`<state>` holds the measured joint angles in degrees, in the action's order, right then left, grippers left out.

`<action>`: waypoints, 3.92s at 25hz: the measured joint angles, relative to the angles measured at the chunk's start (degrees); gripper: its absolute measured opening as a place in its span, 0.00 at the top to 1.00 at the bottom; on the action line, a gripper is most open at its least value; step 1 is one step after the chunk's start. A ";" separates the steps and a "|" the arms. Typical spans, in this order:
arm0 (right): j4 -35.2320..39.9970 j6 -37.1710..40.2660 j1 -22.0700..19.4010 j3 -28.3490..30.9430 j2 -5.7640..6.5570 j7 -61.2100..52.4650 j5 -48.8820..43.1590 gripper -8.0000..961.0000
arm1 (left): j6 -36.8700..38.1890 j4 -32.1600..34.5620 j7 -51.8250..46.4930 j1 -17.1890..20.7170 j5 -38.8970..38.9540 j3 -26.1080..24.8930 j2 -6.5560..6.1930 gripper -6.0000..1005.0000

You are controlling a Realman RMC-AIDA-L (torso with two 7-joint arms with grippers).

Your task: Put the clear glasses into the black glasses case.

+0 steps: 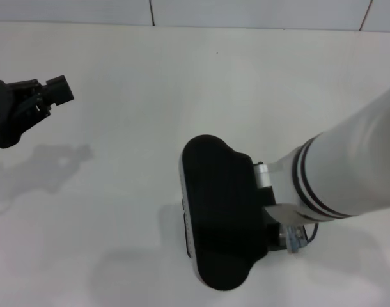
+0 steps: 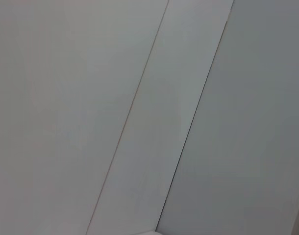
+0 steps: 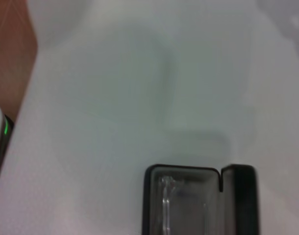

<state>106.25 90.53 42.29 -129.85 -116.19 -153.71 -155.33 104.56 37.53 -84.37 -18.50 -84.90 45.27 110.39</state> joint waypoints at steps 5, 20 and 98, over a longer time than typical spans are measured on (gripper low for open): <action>4.71 1.29 -3.70 2.96 -0.01 1.87 1.64 0.83 | 0.27 0.27 0.00 0.17 0.27 0.00 -0.17 0.90; 9.78 9.95 -16.54 55.54 0.51 21.39 46.71 0.83 | 1.17 0.44 -0.82 -1.21 0.38 -1.47 0.30 0.89; -46.84 19.72 -24.63 95.90 0.67 61.89 57.01 0.82 | -0.39 6.57 -1.23 -10.80 4.18 29.47 8.13 0.78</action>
<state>59.41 110.25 17.65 -33.95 -115.52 -91.82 -98.32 104.18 44.10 -85.60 -29.30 -80.72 74.74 118.52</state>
